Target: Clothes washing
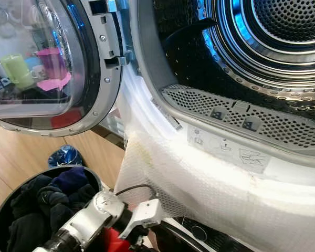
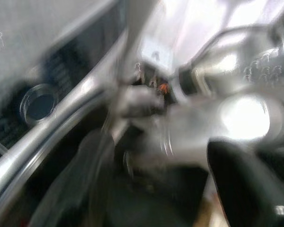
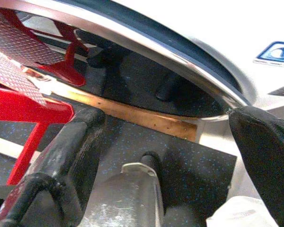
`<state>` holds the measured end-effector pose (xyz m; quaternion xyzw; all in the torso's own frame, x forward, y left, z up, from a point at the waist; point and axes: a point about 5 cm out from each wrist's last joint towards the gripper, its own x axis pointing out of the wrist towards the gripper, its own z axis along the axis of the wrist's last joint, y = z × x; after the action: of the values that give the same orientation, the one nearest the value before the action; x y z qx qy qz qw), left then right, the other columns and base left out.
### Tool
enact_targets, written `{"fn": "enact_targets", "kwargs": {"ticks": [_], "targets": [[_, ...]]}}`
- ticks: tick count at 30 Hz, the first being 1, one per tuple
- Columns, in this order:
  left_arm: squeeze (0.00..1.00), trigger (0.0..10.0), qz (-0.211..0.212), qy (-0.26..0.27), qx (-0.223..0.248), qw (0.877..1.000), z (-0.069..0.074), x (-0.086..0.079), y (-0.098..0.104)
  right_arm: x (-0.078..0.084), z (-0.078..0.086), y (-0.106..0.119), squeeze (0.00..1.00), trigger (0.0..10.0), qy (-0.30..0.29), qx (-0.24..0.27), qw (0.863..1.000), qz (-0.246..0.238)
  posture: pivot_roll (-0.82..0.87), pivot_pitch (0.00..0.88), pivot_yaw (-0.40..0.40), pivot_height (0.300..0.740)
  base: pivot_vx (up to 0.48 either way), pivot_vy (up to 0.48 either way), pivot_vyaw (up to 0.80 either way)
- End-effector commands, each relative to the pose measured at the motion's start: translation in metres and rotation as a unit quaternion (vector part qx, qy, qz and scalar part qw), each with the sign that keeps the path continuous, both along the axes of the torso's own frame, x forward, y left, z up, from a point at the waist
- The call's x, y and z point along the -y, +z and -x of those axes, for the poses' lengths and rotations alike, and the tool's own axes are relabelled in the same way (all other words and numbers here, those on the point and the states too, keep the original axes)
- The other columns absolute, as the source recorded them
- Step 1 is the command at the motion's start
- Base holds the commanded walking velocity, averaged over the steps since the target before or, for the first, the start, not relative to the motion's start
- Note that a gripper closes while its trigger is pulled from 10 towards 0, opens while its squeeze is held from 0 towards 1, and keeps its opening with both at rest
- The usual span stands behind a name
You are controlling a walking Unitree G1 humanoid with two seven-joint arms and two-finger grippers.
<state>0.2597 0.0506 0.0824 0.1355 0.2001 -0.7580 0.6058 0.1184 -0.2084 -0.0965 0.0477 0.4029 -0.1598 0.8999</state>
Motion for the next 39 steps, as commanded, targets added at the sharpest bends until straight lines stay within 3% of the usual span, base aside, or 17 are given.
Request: {"fn": "enact_targets", "kwargs": {"ticks": [1, 4, 8, 10, 14, 15, 16, 17, 20, 25, 26, 27, 30, 33, 35, 37, 39], "targets": [[0.0, 10.0, 0.013, 0.002, 0.002, 1.0, 0.0, -0.013, 0.024, -0.003, 0.001, -0.001, 0.0, 10.0, 0.0, -0.007, 1.0, -0.004, 0.1, 0.0, 0.112, 0.74, 0.0, 0.0, 0.0], [0.0, 10.0, 0.013, 0.025, 0.017, 0.999, -0.002, -0.025, 0.047, -0.002, 0.002, -0.002, 0.0, 10.0, -0.001, -0.009, 1.0, -0.003, 0.11, 0.0, 0.109, 0.74, 0.0, 0.0, 0.0], [0.0, 10.0, -0.065, 0.097, 0.06, 0.991, 0.002, -0.049, 0.05, -0.003, 0.006, -0.004, 0.0, 10.0, 0.003, -0.021, 1.0, -0.005, 0.15, 0.0, 0.102, 0.74, 0.0, 0.0, 0.0], [0.0, 10.0, -0.103, 0.14, 0.074, 0.982, 0.005, -0.061, 0.05, -0.003, 0.006, -0.004, 0.0, 10.0, 0.006, -0.023, 1.0, -0.006, 0.17, 0.0, 0.097, 0.74, 0.0, 0.0, 0.0], [0.0, 10.0, -0.117, 0.233, 0.084, 0.962, 0.004, -0.072, 0.06, -0.003, 0.005, -0.004, 0.0, 10.0, 0.016, -0.025, 1.0, -0.006, 0.19, 0.0, 0.086, 0.74, 0.0, 0.0, 0.0], [0.0, 10.0, -0.117, 0.233, 0.084, 0.962, 0.004, -0.072, 0.06, -0.003, 0.005, -0.004, 0.0, 10.0, 0.016, -0.025, 1.0, -0.006, 0.19, 0.0, 0.086, 0.74, 0.0, 0.0, 0.0], [0.0, 10.0, -0.131, 0.298, 0.098, 0.941, 0.0, -0.081, 0.067, -0.003, 0.003, -0.003, 0.0, 10.0, 0.02, -0.026, 0.999, -0.006, 0.23, 0.0, 0.069, 0.74, 0.0, 0.0, 0.0], [0.0, 10.0, -0.131, 0.298, 0.098, 0.941, 0.0, -0.081, 0.067, -0.003, 0.003, -0.003, 0.0, 10.0, 0.02, -0.026, 0.999, -0.006, 0.23, 0.0, 0.069, 0.74, 0.0, 0.0, 0.0], [0.0, 10.0, -0.148, 0.364, 0.114, 0.912, -0.003, -0.092, 0.072, -0.002, 0.001, -0.003, 0.0, 10.0, 0.02, -0.026, 0.999, -0.006, 0.23, 0.0, 0.069, 0.74, 0.0, 0.0, 0.0], [0.0, 10.0, -0.153, 0.377, 0.112, 0.907, -0.001, -0.091, 0.074, -0.002, 0.001, -0.003, 0.0, 10.0, 0.02, -0.027, 0.999, -0.006, 0.23, 0.0, 0.069, 0.74, 0.0, 0.0, 0.0], [0.0, 10.0, -0.112, 0.439, 0.118, 0.884, -0.007, -0.112, 0.083, 0.002, -0.003, -0.001, 0.0, 10.0, 0.028, -0.026, 0.999, -0.003, 0.32, 0.0, 0.007, 0.74, 0.0, 0.0, 0.0], [0.0, 10.0, -0.112, 0.439, 0.118, 0.884, -0.007, -0.112, 0.083, 0.002, -0.003, -0.001, 0.0, 10.0, 0.028, -0.026, 0.999, -0.003, 0.32, 0.0, 0.007, 0.74, 0.0, 0.0, 0.0], [0.0, 10.0, -0.062, 0.555, 0.139, 0.818, -0.013, -0.162, 0.098, 0.009, -0.012, 0.002, 0.0, 10.0, 0.041, -0.024, 0.999, 0.004, 0.33, 0.0, -0.002, 0.74, 0.0, 0.0, 0.0], [0.0, 10.0, -0.078, 0.545, 0.143, 0.823, -0.011, -0.175, 0.104, 0.013, -0.014, 0.003, 0.0, 10.0, 0.045, -0.022, 0.999, 0.008, 0.34, 0.0, -0.017, 0.74, 0.0, 0.0, 0.0], [0.0, 10.0, -0.119, 0.552, 0.141, 0.813, -0.006, -0.19, 0.102, 0.014, -0.018, 0.005, 0.0, 10.0, 0.052, -0.02, 0.998, 0.011, 0.36, 0.0, -0.034, 0.74, 0.0, 0.0, 0.0], [0.0, 10.0, -0.172, 0.574, 0.177, 0.781, -0.004, -0.208, 0.102, 0.016, -0.023, 0.008, 0.0, 10.0, 0.057, -0.013, 0.998, 0.015, 0.38, 0.0, -0.057, 0.74, 0.0, 0.0, 0.0], [0.0, 10.0, -0.17, 0.576, 0.192, 0.776, -0.001, -0.214, 0.109, 0.017, -0.028, 0.01, 0.0, 10.0, 0.066, -0.008, 0.998, 0.016, 0.4, 0.0, -0.073, 0.74, 0.0, 0.0, 0.0]]}}
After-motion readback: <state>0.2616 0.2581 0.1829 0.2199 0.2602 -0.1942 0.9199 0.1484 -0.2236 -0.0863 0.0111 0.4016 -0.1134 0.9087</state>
